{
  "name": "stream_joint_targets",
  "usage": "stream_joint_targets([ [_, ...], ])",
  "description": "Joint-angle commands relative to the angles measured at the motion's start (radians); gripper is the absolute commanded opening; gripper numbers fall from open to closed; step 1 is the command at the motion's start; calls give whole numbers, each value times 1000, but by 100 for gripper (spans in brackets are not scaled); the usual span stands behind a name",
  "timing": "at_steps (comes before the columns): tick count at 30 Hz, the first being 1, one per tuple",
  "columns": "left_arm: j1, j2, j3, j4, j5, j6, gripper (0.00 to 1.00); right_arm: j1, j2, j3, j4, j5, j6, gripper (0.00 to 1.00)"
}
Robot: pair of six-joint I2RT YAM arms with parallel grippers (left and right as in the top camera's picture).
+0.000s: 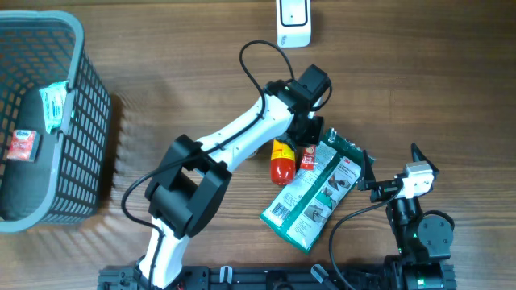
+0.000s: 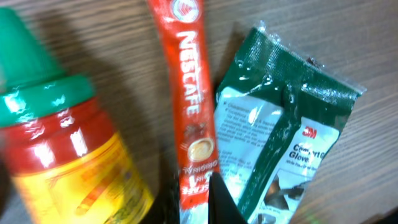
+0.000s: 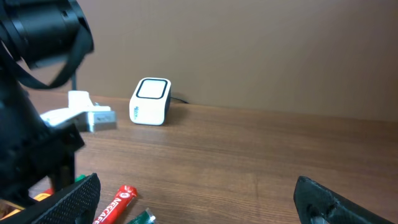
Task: Scan the item barcode
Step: 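Carry the Nescafe stick to the table and lay it by the package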
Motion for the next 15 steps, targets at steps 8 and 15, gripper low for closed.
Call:
stream_joint_targets([
  [8, 60, -126, 103, -274, 492, -60, 4, 5, -1, -1, 2, 14, -9, 100],
  [15, 76, -129, 103, -396, 666, -61, 4, 5, -1, -1, 2, 14, -9, 100],
])
